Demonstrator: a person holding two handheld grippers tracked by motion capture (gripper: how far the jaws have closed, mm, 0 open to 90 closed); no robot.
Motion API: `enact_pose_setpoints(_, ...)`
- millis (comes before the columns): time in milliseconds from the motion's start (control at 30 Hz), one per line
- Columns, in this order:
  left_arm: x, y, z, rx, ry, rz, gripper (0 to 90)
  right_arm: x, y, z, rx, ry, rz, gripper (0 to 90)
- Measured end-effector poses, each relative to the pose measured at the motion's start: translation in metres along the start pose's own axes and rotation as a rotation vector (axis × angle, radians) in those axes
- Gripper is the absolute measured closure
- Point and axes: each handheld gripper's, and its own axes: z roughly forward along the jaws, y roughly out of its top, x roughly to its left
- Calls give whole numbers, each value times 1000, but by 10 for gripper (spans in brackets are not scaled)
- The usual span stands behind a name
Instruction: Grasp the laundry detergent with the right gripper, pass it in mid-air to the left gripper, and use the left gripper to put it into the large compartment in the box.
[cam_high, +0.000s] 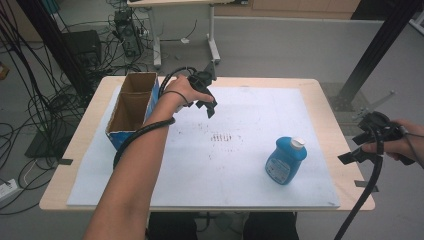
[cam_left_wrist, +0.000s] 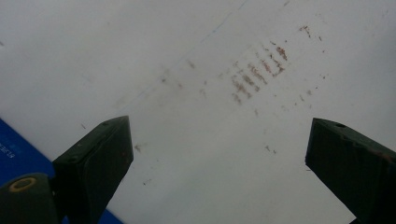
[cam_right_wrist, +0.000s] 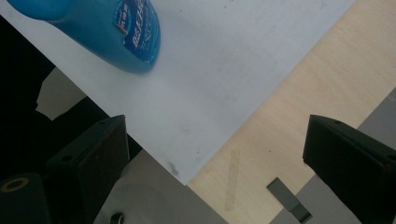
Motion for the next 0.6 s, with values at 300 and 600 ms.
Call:
enact_pose_setpoints(300,1,-1,0,-1,1,-2,80,5,-10,7,-2,7,-5,68)
enact_pose_setpoints(600,2,-4,0,0,5,-5,80,13,-18,15,-2,13,-5,67)
